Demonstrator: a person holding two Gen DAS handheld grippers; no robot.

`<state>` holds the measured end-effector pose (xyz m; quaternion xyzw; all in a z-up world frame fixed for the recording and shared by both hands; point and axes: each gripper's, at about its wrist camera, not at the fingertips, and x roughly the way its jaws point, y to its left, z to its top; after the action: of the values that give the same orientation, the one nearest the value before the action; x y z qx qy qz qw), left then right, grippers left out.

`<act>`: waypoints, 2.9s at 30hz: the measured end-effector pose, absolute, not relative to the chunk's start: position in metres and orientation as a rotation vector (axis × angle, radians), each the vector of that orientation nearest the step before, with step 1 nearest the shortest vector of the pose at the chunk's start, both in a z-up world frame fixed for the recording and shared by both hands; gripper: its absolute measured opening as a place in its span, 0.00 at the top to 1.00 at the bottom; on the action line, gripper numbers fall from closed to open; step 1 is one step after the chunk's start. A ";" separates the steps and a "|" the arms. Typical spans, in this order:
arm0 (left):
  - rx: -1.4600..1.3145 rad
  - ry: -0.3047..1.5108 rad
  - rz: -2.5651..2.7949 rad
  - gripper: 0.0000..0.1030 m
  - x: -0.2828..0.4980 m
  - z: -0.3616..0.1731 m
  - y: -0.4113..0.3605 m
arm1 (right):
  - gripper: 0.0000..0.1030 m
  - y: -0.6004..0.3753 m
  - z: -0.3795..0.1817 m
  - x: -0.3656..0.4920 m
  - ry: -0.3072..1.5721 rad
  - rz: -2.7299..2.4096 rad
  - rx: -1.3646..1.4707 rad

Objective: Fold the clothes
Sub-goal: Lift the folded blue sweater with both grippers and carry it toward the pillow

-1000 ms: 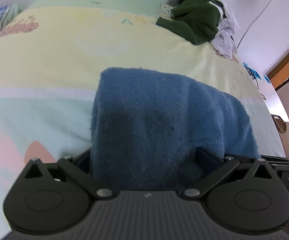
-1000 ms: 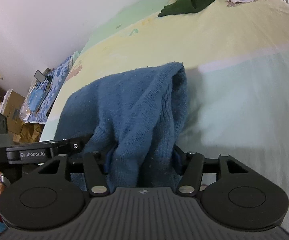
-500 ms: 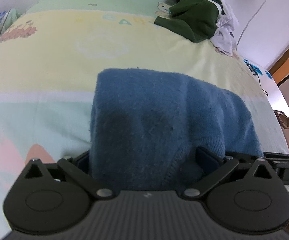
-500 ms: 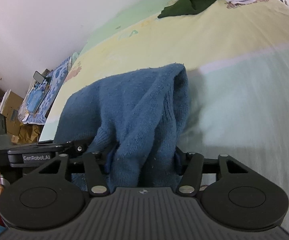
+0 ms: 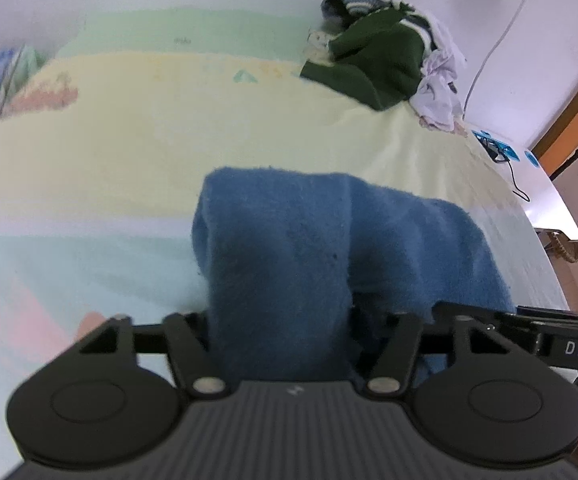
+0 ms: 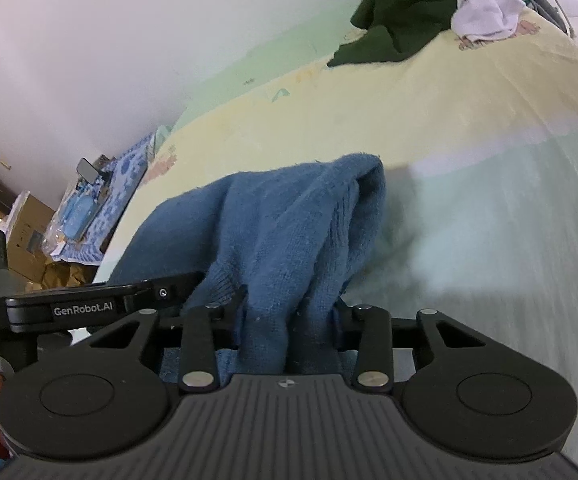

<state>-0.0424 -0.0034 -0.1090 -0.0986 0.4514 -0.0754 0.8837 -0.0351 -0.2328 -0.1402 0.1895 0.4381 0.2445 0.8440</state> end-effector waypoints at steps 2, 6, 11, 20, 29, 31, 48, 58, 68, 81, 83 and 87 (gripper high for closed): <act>-0.220 0.944 -0.153 0.48 -0.040 -0.108 0.000 | 0.61 -0.233 -0.138 -0.034 0.916 0.524 0.409; -0.235 0.940 -0.141 0.53 -0.038 -0.102 0.004 | 0.61 -0.234 -0.131 -0.031 0.891 0.550 0.414; -0.210 0.905 -0.117 0.55 -0.033 -0.079 0.006 | 0.61 -0.230 -0.119 -0.021 0.863 0.592 0.397; -0.119 0.832 -0.052 0.55 0.013 -0.024 0.036 | 0.61 -0.196 -0.082 0.035 0.804 0.678 0.414; -0.042 0.808 -0.059 0.55 0.097 0.015 0.108 | 0.61 -0.131 -0.045 0.113 0.779 0.666 0.412; -0.023 0.801 -0.066 0.55 0.118 0.021 0.124 | 0.61 -0.113 -0.035 0.133 0.774 0.651 0.414; -0.109 0.797 -0.037 0.55 0.298 -0.013 0.227 | 0.61 -0.006 -0.041 0.298 0.722 0.568 0.293; -0.104 0.772 0.021 0.55 0.360 -0.053 0.243 | 0.61 0.007 -0.088 0.352 0.690 0.551 0.311; -0.041 0.787 0.017 0.54 0.384 -0.090 0.244 | 0.61 0.013 -0.132 0.366 0.662 0.495 0.272; 0.001 0.641 -0.027 0.32 0.326 -0.067 0.292 | 0.48 -0.015 -0.110 0.342 0.560 0.376 0.162; -0.004 0.582 -0.012 0.41 0.323 -0.051 0.295 | 0.51 -0.007 -0.099 0.338 0.531 0.413 0.124; -0.041 0.586 -0.019 0.41 0.342 -0.049 0.286 | 0.52 0.021 -0.088 0.332 0.526 0.480 0.033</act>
<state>0.3423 0.2864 -0.0491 -0.0202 0.2890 -0.0094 0.9571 0.3316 0.0211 -0.0883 0.0160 0.2575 0.2351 0.9371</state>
